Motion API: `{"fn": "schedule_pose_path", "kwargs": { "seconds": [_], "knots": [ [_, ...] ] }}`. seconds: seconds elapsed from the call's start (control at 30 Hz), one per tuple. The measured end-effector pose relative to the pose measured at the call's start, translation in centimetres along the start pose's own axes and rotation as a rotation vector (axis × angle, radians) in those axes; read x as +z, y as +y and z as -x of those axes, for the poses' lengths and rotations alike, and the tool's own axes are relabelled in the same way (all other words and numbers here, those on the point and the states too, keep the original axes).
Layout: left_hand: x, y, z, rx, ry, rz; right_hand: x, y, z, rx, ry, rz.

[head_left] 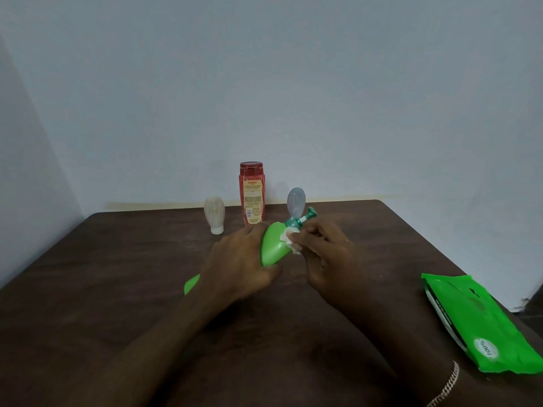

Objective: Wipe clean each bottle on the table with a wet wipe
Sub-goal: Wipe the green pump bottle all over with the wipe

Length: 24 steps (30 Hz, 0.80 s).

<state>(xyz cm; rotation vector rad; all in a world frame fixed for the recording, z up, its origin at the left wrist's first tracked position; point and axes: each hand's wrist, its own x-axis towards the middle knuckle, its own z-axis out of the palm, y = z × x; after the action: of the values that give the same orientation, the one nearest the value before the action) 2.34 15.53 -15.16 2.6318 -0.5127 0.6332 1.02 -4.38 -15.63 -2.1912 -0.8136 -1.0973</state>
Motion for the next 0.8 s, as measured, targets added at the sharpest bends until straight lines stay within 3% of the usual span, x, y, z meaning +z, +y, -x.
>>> {"fn": "schedule_pose_path", "kwargs": {
  "seconds": [0.13, 0.23, 0.33, 0.5, 0.7, 0.8],
  "knots": [
    [0.1, 0.5, 0.7, 0.048, 0.02, -0.074, -0.5, 0.2, -0.2, -0.053, 0.02, 0.284],
    [0.4, 0.7, 1.2, 0.103, -0.041, -0.187, -0.4, 0.3, -0.6, -0.022, -0.07, 0.376],
    [0.7, 0.4, 1.1, 0.114, -0.107, -0.246, 0.0, 0.3, -0.6, -0.039, -0.187, 0.397],
    [0.0, 0.0, 0.7, 0.04, -0.105, -0.182, 0.2, -0.1, -0.2, -0.086, -0.225, 0.302],
    [1.2, 0.4, 1.5, 0.221, -0.107, -0.457, 0.3, 0.7, -0.9, 0.072, -0.275, 0.385],
    [1.2, 0.1, 1.2, 0.201, -0.127, -0.435, 0.0, 0.2, -0.7, 0.076, -0.289, 0.476]
  ]
}}
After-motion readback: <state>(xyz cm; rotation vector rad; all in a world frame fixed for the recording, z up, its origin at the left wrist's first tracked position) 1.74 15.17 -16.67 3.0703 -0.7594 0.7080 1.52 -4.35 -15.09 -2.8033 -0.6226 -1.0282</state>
